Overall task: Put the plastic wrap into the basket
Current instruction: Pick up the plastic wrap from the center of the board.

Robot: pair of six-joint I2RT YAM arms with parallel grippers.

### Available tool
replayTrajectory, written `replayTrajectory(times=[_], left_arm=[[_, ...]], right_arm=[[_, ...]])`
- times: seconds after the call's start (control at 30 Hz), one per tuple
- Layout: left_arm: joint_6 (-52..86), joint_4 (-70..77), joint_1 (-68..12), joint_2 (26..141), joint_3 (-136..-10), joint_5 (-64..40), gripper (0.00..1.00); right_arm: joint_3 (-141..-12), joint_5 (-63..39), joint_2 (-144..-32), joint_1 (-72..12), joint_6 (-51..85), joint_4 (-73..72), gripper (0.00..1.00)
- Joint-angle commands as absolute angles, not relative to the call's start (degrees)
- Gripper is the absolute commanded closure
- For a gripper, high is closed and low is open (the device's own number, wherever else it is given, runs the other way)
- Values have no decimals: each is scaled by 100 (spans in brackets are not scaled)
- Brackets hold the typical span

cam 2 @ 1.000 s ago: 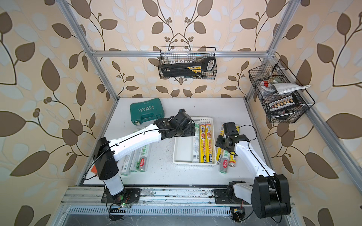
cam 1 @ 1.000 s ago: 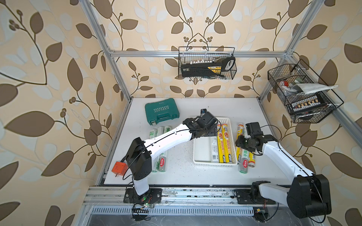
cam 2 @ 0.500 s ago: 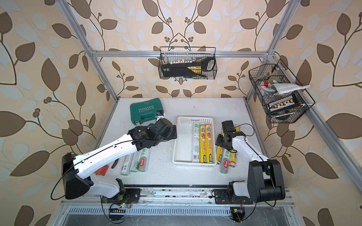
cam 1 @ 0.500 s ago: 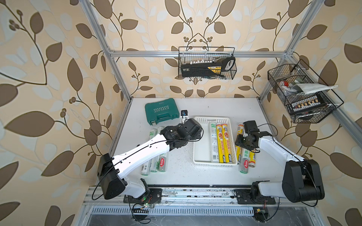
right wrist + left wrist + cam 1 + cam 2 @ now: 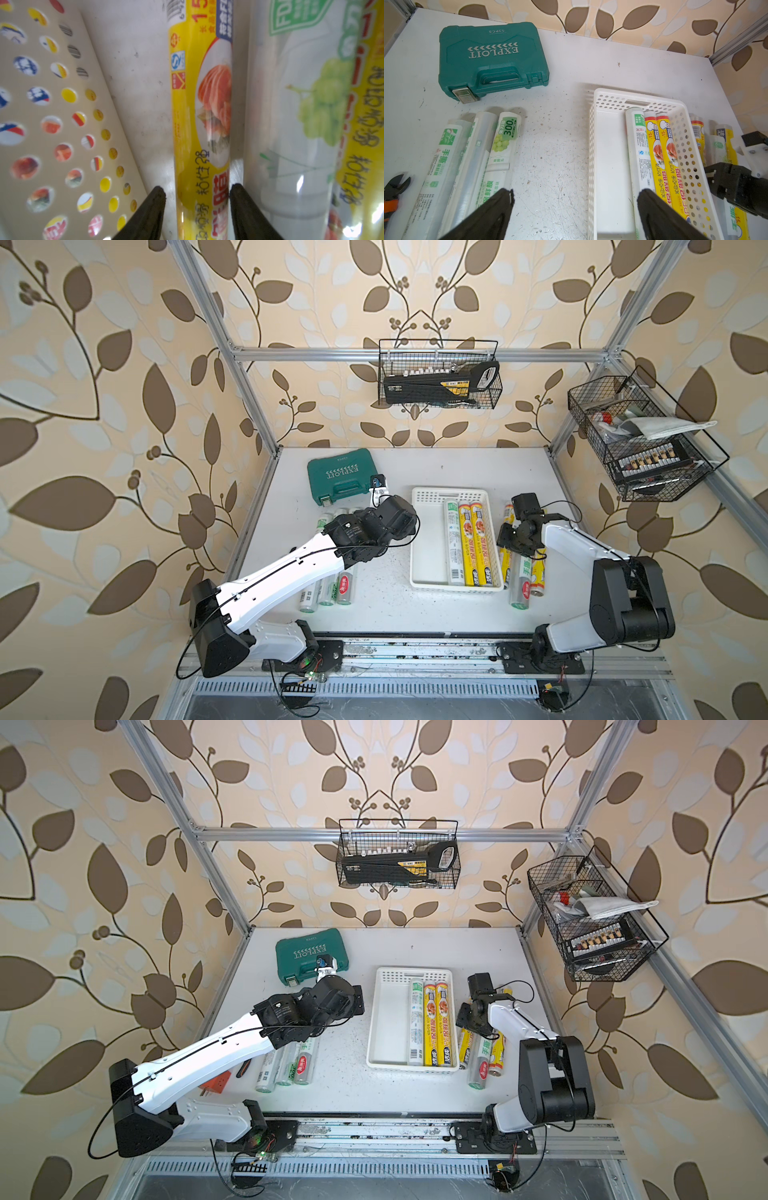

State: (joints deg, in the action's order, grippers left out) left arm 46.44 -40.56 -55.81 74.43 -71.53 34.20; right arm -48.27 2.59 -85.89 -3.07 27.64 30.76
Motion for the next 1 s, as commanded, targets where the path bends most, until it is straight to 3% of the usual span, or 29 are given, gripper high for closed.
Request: replayTrajectory(times=[0.0,0.53,0.67,0.97], left_arm=[[4681,-3999,-5511,7330,-7163,3526,1],[4721,-4000,-5467,7365,-7137,3537,1],[4733,-3999,-5458,7363,-7141,3537,1],[4808,-4104,-5422,7365,-7181,3580,1]], right_arm=[[-5044,255,-8787,-281,2851,2992,47],[-5284,234,-9432,-280,2942,2770,51],[-5433,382,-9436,-278,2944,2973,58],[-6054,941,-9208,-338,2718,3752,61]])
